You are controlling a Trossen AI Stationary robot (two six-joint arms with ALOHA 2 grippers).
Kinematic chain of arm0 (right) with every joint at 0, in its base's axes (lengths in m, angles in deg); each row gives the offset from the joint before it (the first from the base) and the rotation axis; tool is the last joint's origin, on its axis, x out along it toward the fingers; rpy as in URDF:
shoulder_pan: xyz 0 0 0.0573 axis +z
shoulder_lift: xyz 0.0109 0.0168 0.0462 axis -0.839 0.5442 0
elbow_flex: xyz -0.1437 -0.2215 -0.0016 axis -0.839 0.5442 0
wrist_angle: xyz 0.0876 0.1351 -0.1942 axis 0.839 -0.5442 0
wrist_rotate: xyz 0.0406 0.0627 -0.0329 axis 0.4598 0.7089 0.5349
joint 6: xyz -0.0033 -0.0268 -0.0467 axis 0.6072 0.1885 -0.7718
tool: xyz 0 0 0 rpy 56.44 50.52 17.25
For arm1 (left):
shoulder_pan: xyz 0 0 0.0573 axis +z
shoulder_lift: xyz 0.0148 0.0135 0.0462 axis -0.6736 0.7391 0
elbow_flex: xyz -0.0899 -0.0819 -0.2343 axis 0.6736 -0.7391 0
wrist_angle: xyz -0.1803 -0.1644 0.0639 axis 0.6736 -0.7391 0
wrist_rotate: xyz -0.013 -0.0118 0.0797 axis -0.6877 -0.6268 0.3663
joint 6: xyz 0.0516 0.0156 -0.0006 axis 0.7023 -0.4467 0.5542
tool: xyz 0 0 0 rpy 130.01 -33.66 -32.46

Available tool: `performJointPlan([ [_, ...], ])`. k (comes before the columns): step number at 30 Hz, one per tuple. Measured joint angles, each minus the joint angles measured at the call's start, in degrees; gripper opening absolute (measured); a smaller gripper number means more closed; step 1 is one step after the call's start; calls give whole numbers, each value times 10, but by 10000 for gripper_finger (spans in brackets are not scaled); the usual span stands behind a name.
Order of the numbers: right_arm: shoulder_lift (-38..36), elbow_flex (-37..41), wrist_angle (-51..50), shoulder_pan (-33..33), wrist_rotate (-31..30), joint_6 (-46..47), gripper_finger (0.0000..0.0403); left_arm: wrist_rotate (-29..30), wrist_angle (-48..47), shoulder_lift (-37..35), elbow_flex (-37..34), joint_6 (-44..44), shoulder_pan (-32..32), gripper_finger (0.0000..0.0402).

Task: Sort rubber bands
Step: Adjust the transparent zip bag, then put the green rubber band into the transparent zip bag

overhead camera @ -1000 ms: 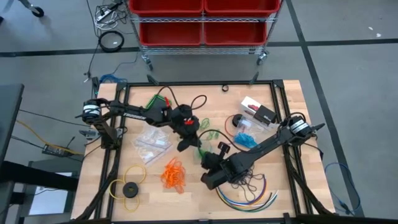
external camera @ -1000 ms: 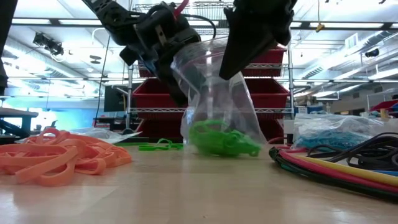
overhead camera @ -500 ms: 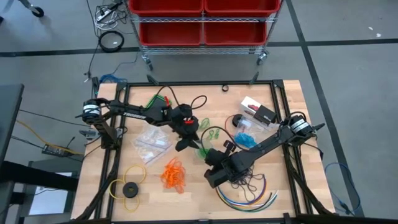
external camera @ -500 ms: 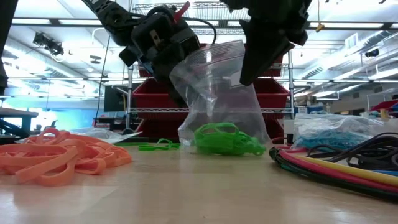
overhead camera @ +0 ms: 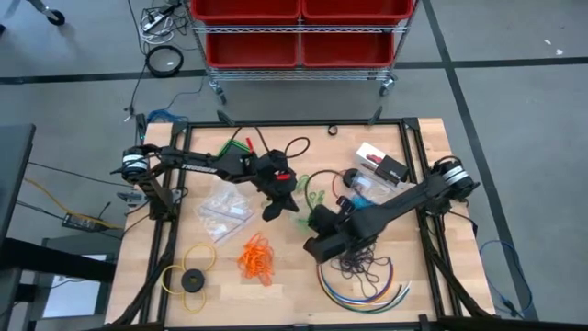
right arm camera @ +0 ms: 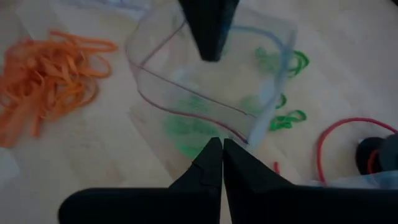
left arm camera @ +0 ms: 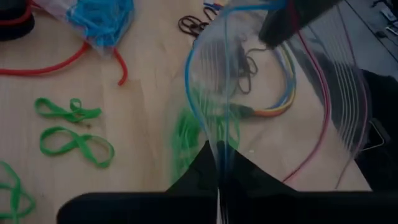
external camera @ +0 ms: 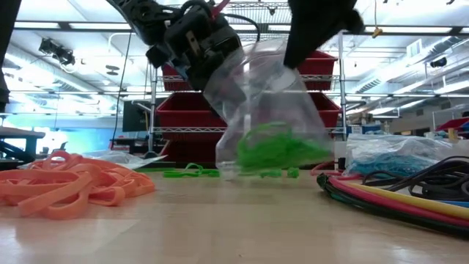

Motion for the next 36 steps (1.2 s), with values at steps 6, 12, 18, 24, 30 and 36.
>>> performJointPlan([
  [6,-62,0,-4,3,-2,4,41,0,-14,0,15,-9,0,3],
  [12,-87,0,12,-4,15,10,98,0,-23,0,17,-16,0,2],
  [18,-76,-1,63,-42,82,-3,144,0,-28,0,17,-30,0,1],
  [24,-50,-1,82,-69,102,-17,153,1,-25,0,17,-40,4,1],
  [30,-18,-1,62,-82,133,-27,136,-4,-25,0,17,-42,4,0],
  [36,-9,0,-4,-87,127,-31,124,-15,-28,0,17,-41,4,0],
])
